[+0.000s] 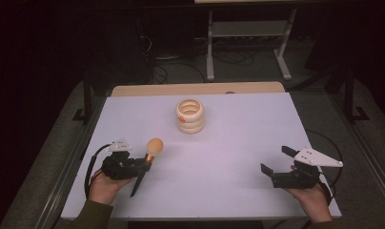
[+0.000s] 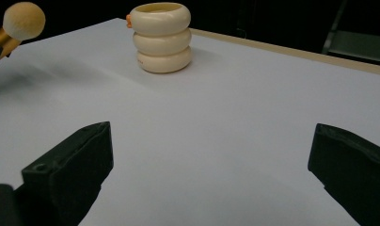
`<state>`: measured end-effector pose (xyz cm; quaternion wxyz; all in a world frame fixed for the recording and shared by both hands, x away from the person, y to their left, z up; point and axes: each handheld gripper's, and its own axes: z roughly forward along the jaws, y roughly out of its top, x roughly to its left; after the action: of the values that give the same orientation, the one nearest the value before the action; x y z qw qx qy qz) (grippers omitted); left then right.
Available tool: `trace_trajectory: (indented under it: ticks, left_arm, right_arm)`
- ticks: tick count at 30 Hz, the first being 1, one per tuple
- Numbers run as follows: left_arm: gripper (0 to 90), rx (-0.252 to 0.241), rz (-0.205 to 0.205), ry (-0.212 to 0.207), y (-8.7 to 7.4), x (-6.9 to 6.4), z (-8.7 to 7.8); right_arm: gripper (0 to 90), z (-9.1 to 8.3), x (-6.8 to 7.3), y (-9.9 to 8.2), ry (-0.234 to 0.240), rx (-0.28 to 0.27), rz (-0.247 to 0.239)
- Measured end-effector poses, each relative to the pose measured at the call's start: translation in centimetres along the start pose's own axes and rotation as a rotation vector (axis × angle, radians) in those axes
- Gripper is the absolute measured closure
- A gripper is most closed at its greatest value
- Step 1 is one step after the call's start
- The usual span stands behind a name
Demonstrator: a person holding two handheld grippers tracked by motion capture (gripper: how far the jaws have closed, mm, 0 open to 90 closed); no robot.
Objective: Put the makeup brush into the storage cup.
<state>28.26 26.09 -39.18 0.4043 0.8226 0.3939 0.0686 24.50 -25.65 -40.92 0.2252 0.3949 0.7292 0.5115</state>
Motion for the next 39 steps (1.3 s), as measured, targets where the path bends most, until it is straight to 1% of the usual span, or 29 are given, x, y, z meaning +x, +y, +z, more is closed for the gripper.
trace_trajectory:
  ticks: [2,6,7,8,9,10,16,19,23,27,29,30,32,39]
  left_arm:
    - [67.9,-0.030,0.004,-0.006,0.1,0.0,-0.4]
    - [67.9,-0.079,0.028,-0.005,0.1,0.0,-1.0]
    - [67.9,-0.090,0.040,-0.010,0.1,0.0,-1.1]
    - [67.9,-0.106,0.038,-0.011,0.1,-0.1,-1.2]
    - [67.9,-0.110,0.048,-0.012,0.1,0.0,-1.3]
    - [67.9,-0.126,0.041,-0.018,0.1,0.0,-1.3]
    - [67.9,-0.176,0.044,-0.033,0.0,0.2,-1.7]
    - [67.9,-0.188,0.041,-0.038,0.0,0.4,-2.0]
    - [67.9,-0.215,0.032,-0.045,0.0,0.6,-2.1]
    - [67.9,-0.247,0.042,-0.048,0.1,0.7,-2.3]
    - [67.9,-0.255,0.044,-0.044,0.2,0.7,-2.4]
    - [67.9,-0.259,0.049,-0.049,0.3,0.7,-2.4]
    - [67.9,-0.271,0.046,-0.052,0.4,0.6,-2.4]
    - [67.8,-0.279,0.069,-0.060,1.2,0.6,-2.1]
  right_arm:
    - [0.0,0.0,0.0,0.0,-0.001,0.001,-0.001]
    - [0.0,0.0,0.0,0.0,0.000,0.001,-0.001]
    - [0.0,0.0,0.0,0.0,0.001,0.000,-0.001]
    - [0.0,0.0,0.0,0.0,0.000,-0.001,0.000]
    - [0.0,0.0,0.0,0.0,0.000,-0.002,-0.001]
    - [0.0,0.0,0.0,0.0,0.000,-0.002,0.000]
    - [0.0,0.0,0.0,0.0,0.002,-0.005,-0.001]
    - [0.0,0.0,0.0,0.0,0.002,-0.005,-0.002]
    - [0.0,0.0,0.1,0.0,0.002,-0.007,0.001]
    - [0.0,0.0,0.1,0.0,0.003,-0.010,0.000]
    - [0.0,0.0,0.1,0.0,0.004,-0.014,-0.003]
    - [0.0,-0.1,0.1,0.1,0.005,-0.015,-0.004]
    - [0.0,-0.1,0.1,0.1,0.008,-0.020,-0.008]
    - [0.0,-0.1,0.2,0.2,0.016,-0.028,-0.010]
